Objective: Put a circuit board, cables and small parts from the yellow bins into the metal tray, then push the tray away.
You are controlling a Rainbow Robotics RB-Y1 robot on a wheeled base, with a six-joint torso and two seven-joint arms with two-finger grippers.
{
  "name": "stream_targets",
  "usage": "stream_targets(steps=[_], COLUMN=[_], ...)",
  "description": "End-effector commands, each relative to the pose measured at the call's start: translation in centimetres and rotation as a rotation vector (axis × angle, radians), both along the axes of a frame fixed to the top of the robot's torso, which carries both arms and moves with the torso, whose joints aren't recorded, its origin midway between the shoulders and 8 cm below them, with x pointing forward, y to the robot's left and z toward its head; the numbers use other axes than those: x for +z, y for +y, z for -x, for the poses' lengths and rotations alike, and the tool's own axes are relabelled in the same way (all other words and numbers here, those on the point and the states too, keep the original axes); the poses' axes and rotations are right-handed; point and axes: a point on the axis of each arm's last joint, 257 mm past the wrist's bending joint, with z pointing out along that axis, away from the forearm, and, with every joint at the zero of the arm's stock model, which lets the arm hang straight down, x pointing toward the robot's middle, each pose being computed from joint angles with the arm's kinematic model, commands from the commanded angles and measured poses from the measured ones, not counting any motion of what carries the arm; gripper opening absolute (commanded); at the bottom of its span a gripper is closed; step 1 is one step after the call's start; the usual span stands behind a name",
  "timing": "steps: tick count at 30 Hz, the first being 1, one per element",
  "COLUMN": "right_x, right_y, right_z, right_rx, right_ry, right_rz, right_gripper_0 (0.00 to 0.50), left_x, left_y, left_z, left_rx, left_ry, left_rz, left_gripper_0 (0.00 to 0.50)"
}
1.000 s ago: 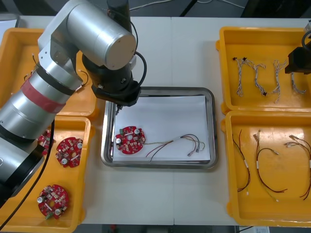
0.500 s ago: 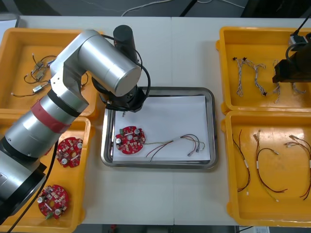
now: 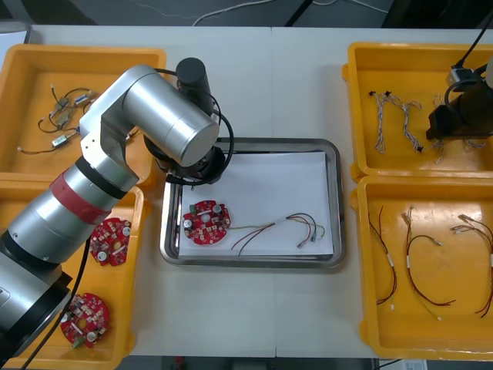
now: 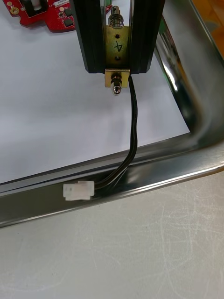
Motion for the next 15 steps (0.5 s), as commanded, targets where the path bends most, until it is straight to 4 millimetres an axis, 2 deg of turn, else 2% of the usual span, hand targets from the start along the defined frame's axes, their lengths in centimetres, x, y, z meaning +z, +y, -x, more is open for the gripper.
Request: stream_targets(steps=[1,3,5,6,9,12,13,14,15], right_x=[2.51,2.47,2.50,2.45,2.30,1.92,1.92,1.68,1.58], right_y=[2.04,2.03,2.17,2.14,2.18,2.16,2.16,2.13,2.07], right_z=[-2.44,-2.74,-2.95,-2.93,-2.88,-2.73,-2.73,-2.63,-2.55], right_rx=[0.053,0.052,0.053,0.052,0.053,0.054,0.054,0.055,0.054], right_ry=[-0.071,-0.084,-0.092,-0.091,-0.088,-0.080,-0.080,-0.075,-0.070], right_rz=[0.015,0.015,0.015,0.015,0.014,0.014,0.014,0.019,0.020], right_gripper_0=[0.500,0.500,0.500,0.500,0.500,0.500,0.500,0.500,0.500], left_x=[-0.50,-0.50,-0.49,-0.56,-0.58,-0.44,-0.44,-0.30,-0.33], left_y=[-1.43,-1.43,-1.45,-1.42,-1.45,-1.60,-1.60,-1.74,-1.74], left_z=[0.36,0.36,0.33,0.37,0.40,0.33,0.33,0.31,0.35], left_rx=[-0.067,-0.065,-0.063,-0.060,-0.058,-0.060,-0.060,-0.059,-0.059], left_ry=[-0.011,-0.011,-0.012,-0.011,-0.010,-0.013,-0.013,-0.018,-0.018], left_rz=[-0.009,-0.008,-0.006,-0.005,-0.002,0.002,0.002,0.007,0.007], left_gripper_0=[0.000,0.000,0.023,0.078,0.143,0.264,0.264,0.329,0.358])
